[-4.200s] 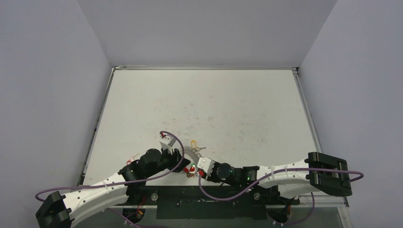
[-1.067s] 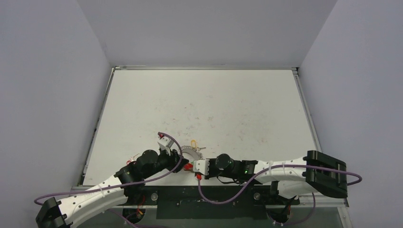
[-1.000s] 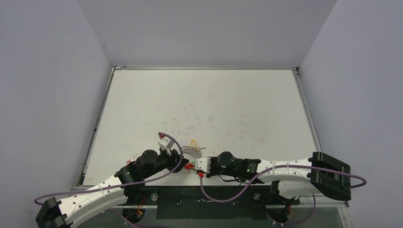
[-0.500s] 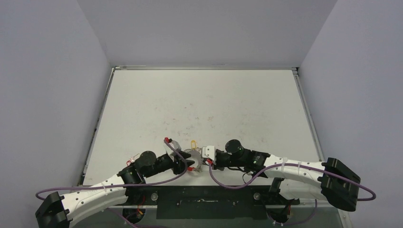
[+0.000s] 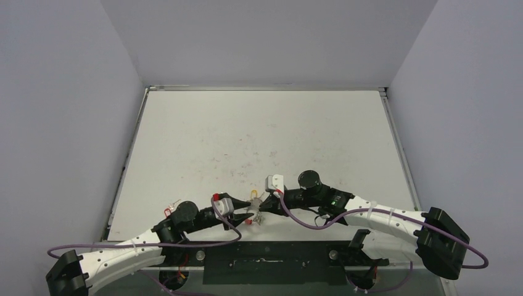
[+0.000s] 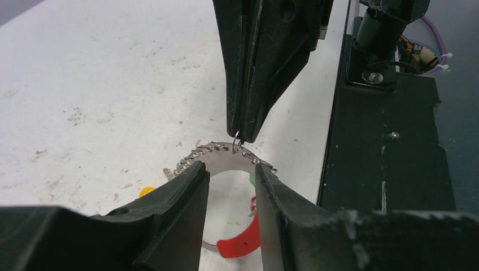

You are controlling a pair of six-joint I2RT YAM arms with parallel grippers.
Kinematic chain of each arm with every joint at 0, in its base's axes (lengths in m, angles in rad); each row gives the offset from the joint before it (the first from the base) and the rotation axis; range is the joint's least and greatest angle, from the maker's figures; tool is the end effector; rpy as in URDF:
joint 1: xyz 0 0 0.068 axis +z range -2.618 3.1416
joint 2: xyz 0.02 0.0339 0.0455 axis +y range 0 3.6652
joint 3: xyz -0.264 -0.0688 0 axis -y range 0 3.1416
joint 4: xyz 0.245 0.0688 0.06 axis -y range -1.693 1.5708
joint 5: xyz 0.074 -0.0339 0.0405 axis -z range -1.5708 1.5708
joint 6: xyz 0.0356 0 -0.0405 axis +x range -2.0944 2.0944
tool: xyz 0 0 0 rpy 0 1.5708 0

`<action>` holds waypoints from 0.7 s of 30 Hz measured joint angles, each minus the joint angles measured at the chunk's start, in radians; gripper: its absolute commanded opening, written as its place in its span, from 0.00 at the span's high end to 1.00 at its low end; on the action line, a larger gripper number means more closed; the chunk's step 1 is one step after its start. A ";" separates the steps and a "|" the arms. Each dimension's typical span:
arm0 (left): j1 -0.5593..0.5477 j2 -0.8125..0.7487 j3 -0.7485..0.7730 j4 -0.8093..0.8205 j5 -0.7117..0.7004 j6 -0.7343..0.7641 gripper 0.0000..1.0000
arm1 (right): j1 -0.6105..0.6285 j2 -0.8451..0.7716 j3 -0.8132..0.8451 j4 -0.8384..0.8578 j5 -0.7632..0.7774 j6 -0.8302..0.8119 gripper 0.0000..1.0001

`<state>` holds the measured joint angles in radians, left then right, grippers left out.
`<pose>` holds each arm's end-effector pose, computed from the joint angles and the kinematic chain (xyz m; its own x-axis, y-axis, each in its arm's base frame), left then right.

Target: Put the keys on the keyring

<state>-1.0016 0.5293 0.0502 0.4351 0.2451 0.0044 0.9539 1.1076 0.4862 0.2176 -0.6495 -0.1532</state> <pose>0.0712 -0.1273 0.1823 -0.0195 0.0385 -0.9991 0.9479 0.3185 -0.0063 0.1157 0.2003 0.2156 -0.0764 -0.3178 -0.9451 -0.9946 -0.0419 0.0945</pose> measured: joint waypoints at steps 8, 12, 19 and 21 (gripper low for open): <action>0.000 -0.029 0.000 0.028 0.000 0.079 0.67 | -0.006 0.000 0.008 0.052 -0.082 0.051 1.00; 0.000 -0.029 0.000 0.036 0.006 0.091 0.67 | -0.006 0.000 0.008 0.076 -0.099 0.068 1.00; -0.001 0.011 0.000 0.077 0.038 0.088 0.66 | -0.007 0.000 0.018 0.098 -0.104 0.092 1.00; -0.001 0.026 0.000 0.095 0.040 0.084 0.66 | -0.010 0.000 0.019 0.104 -0.104 0.095 1.00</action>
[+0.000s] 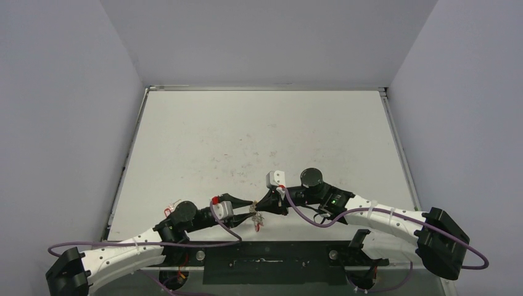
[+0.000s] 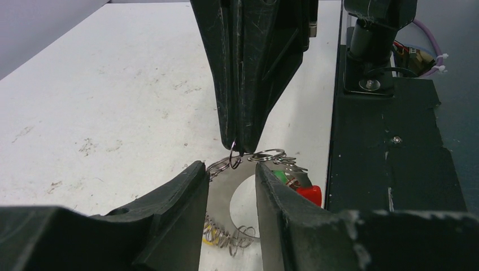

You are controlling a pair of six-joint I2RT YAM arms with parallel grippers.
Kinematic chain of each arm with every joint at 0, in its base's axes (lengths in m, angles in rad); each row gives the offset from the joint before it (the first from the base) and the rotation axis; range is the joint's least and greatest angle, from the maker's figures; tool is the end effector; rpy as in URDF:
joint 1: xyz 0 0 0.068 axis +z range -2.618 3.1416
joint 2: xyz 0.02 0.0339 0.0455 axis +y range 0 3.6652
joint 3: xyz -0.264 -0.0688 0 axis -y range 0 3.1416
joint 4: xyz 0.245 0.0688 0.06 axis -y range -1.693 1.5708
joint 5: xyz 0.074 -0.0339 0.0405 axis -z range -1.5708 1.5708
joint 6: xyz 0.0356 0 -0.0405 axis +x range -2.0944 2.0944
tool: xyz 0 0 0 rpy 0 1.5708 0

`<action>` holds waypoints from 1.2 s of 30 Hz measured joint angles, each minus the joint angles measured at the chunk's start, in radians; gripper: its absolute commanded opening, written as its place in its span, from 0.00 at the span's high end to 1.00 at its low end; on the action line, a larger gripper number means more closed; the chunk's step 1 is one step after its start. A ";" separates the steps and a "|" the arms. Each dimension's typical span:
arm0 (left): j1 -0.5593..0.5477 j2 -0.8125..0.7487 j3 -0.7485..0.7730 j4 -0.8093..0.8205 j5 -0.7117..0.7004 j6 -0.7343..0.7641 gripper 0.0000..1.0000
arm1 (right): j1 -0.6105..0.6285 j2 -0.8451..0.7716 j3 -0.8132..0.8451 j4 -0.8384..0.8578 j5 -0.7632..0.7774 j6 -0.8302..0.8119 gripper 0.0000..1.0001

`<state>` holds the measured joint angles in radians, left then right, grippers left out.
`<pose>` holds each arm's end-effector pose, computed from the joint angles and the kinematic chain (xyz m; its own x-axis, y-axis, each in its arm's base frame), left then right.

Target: Put the keys on the keyring

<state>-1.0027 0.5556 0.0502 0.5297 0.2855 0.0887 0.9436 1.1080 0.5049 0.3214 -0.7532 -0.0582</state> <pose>0.0708 -0.1295 0.1893 0.0981 0.0043 -0.9952 0.9554 0.2796 0.0954 0.1176 0.2037 0.2324 -0.1061 -0.2187 -0.9700 -0.9841 -0.1168 0.1339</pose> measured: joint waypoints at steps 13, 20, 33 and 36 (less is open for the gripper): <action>-0.009 0.076 0.000 0.074 0.000 -0.025 0.79 | -0.002 0.002 0.000 0.021 0.000 0.018 1.00; -0.010 0.080 0.000 0.092 0.000 -0.026 1.00 | -0.002 0.002 0.000 0.023 -0.001 0.022 1.00; -0.010 0.015 0.000 0.048 -0.002 -0.025 0.89 | -0.002 0.002 0.008 0.037 -0.010 0.019 1.00; -0.010 0.016 0.000 0.051 -0.009 -0.024 0.86 | -0.002 0.008 0.011 0.037 -0.011 0.023 1.00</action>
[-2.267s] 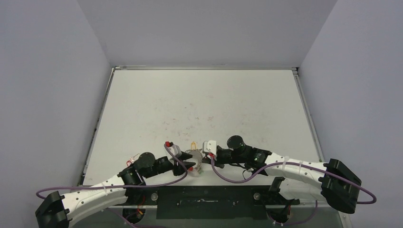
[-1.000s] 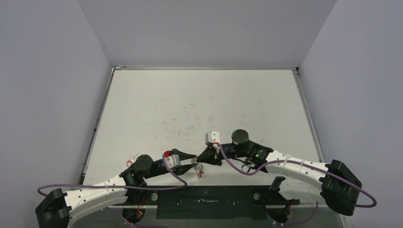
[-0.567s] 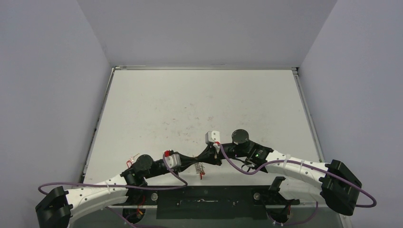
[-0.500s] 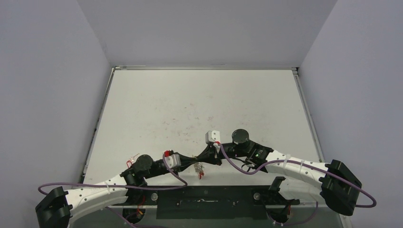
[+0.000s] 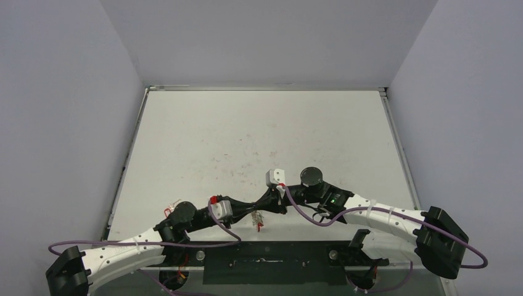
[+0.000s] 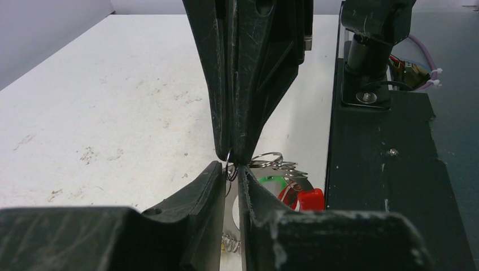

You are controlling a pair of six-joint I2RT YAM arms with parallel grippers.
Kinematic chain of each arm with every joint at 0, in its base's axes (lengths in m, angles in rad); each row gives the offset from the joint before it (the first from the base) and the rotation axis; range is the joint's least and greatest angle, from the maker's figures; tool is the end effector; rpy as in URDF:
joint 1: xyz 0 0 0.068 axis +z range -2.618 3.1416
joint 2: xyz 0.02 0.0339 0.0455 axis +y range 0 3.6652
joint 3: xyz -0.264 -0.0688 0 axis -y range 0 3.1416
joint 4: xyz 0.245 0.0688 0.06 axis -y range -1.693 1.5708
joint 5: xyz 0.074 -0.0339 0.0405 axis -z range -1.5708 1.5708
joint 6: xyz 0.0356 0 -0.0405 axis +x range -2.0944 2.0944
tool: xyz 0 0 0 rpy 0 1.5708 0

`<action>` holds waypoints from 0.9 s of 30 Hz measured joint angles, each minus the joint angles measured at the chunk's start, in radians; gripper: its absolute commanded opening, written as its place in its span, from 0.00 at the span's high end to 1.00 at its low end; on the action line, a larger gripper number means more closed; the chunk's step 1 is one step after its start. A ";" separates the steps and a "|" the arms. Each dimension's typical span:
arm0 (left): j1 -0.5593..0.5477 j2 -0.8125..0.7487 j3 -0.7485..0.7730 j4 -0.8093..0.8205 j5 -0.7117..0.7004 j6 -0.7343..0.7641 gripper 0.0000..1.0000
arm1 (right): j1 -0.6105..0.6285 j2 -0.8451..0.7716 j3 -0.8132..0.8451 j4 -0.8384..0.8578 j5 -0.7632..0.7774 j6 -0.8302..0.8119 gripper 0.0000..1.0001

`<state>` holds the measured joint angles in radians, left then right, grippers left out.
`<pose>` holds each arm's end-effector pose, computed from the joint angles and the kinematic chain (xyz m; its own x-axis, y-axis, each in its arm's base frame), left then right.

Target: Put the keys on the keyring

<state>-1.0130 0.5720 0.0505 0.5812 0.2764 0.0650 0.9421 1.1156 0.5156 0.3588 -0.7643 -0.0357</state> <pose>0.0703 -0.1311 0.1928 0.0939 -0.0324 -0.9951 0.9563 0.2808 0.0811 0.1194 0.2060 0.2380 -0.1054 -0.1888 -0.9763 -0.9834 -0.1258 0.1305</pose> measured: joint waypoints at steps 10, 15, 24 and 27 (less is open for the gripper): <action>0.000 0.055 0.007 0.036 -0.007 0.001 1.00 | -0.007 0.009 0.000 -0.003 0.000 0.003 1.00; 0.000 0.053 0.008 0.032 -0.007 0.002 1.00 | -0.007 0.009 0.000 -0.007 0.001 0.003 0.90; -0.003 -0.018 0.008 -0.021 -0.045 -0.005 1.00 | -0.012 -0.052 0.000 -0.008 0.070 0.005 0.24; -0.006 -0.033 0.008 -0.032 -0.059 -0.007 1.00 | -0.021 -0.098 0.000 -0.010 0.100 -0.002 0.09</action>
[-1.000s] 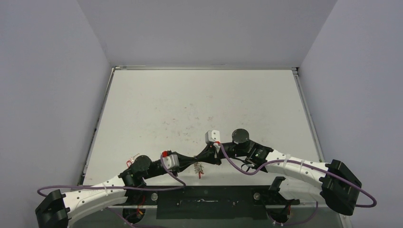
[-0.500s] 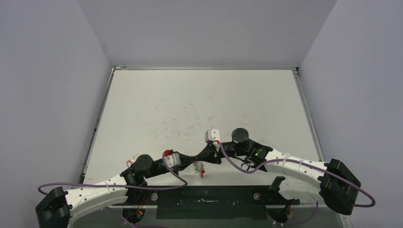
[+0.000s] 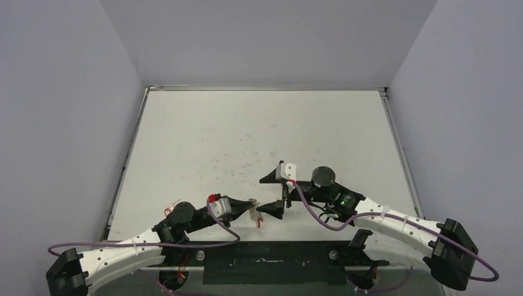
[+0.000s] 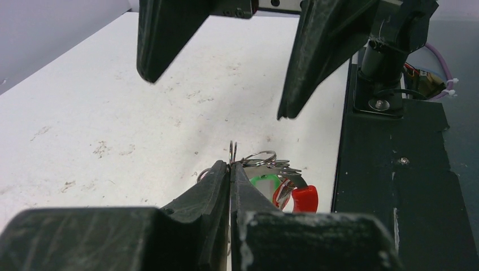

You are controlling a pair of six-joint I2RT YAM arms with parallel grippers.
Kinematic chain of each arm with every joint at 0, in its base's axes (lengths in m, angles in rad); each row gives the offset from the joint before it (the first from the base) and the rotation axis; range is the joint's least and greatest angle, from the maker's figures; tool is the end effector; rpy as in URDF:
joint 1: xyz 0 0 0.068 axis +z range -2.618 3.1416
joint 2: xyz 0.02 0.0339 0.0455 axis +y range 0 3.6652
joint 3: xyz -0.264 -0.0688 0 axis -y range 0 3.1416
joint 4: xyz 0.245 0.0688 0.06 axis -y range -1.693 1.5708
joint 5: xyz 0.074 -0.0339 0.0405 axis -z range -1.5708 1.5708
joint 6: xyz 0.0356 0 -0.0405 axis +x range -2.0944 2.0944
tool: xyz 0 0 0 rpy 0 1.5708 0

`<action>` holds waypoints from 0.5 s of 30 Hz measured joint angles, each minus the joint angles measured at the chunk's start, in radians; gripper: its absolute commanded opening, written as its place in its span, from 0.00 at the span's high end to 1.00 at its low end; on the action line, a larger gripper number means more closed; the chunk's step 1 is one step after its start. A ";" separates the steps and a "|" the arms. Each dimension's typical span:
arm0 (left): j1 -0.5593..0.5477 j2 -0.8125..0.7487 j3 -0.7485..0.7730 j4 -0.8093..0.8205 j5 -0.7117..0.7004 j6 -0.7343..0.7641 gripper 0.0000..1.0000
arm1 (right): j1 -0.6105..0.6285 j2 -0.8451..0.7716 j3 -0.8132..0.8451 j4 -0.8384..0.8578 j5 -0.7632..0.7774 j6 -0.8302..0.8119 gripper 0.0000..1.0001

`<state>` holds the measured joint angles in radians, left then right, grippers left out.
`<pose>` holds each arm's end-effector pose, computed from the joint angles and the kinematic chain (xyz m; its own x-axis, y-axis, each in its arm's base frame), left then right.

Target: Put the keys on the keyring

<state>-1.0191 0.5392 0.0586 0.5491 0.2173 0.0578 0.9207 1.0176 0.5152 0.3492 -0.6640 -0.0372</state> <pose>0.0705 -0.1292 0.1964 0.0904 -0.0392 -0.9951 0.9407 0.3314 0.0724 0.1192 0.1930 0.2572 -0.0553 -0.1211 -0.9911 -0.9983 -0.0127 0.0572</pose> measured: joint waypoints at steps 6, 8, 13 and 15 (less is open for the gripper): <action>0.000 -0.029 0.000 -0.040 -0.015 -0.002 1.00 | -0.020 -0.080 0.000 -0.022 0.092 -0.001 0.00; 0.000 -0.048 0.007 -0.081 -0.023 -0.002 1.00 | -0.026 -0.100 0.000 -0.044 0.174 0.034 0.00; -0.001 -0.133 0.086 -0.268 -0.085 -0.020 1.00 | -0.068 -0.072 0.055 -0.156 0.390 0.163 0.00; -0.001 -0.171 0.143 -0.356 -0.130 -0.029 1.00 | -0.085 -0.032 0.100 -0.198 0.442 0.206 0.00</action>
<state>-1.0203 0.3687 0.2012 0.1928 0.0872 0.0292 0.8356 0.9852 0.6155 0.1513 -0.2218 0.1692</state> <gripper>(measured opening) 0.009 0.999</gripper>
